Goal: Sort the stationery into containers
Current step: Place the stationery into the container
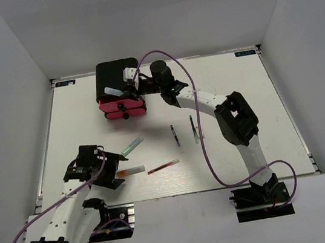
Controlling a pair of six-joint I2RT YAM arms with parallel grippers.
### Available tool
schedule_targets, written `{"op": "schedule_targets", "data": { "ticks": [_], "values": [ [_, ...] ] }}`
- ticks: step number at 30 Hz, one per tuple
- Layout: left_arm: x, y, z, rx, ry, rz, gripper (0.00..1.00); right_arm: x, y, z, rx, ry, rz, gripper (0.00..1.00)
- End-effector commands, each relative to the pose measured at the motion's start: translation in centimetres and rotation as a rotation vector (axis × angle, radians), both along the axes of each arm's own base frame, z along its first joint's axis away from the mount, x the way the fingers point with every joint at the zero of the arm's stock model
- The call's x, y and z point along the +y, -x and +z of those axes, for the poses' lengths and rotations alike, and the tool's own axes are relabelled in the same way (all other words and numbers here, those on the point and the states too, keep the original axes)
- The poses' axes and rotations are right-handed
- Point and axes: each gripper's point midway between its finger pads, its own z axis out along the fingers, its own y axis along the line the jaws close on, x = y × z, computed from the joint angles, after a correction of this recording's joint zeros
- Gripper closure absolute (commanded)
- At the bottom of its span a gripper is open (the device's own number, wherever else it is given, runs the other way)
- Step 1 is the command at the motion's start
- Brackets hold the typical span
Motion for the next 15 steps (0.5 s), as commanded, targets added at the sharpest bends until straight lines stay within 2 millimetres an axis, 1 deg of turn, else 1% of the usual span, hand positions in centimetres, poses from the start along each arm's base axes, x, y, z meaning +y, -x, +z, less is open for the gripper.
{"op": "schedule_targets", "data": {
  "ticks": [1, 3, 4, 6, 7, 8, 10, 11, 13, 14, 15],
  "values": [
    [-0.3, 0.0, 0.1, -0.006, 0.013, -0.005, 0.06, 0.2, -0.2, 1.4, -0.046, -0.020, 0.019, 0.85],
    [-0.3, 0.0, 0.1, -0.006, 0.013, -0.005, 0.05, 0.1, -0.2, 1.0, -0.041, -0.010, 0.024, 0.83],
    [-0.3, 0.0, 0.1, -0.006, 0.013, -0.005, 0.05, 0.1, -0.1, 1.1, -0.038, -0.010, 0.028, 0.80],
    [-0.3, 0.0, 0.1, -0.006, 0.013, -0.005, 0.05, 0.1, 0.1, 0.5, -0.023, 0.002, 0.034, 0.77],
    [-0.2, 0.2, -0.3, 0.003, 0.012, -0.005, 0.05, 0.0, 0.2, 0.7, -0.026, 0.001, 0.039, 0.76],
    [-0.2, 0.2, -0.3, 0.003, 0.012, -0.005, 0.05, 0.0, 0.3, 0.5, -0.019, 0.005, 0.044, 0.73],
    [-0.2, 0.2, -0.3, 0.003, 0.012, -0.005, 0.05, -0.1, 0.5, 0.7, -0.016, 0.005, 0.056, 0.69],
    [-0.2, 0.2, -0.3, 0.003, 0.012, -0.005, 0.05, 0.0, 0.8, 0.5, -0.009, 0.010, 0.065, 0.63],
    [-0.3, 0.0, -0.2, -0.006, 0.013, -0.005, 0.05, -0.1, 1.1, 0.7, -0.007, 0.010, 0.074, 0.56],
    [-0.3, 0.0, -0.2, -0.006, 0.013, -0.005, 0.05, 0.0, 1.2, 0.6, -0.007, 0.011, 0.077, 0.50],
    [-0.3, 0.0, -0.2, -0.006, 0.013, -0.005, 0.05, -0.2, 1.1, 0.7, -0.003, 0.012, 0.074, 0.48]
  ]
}}
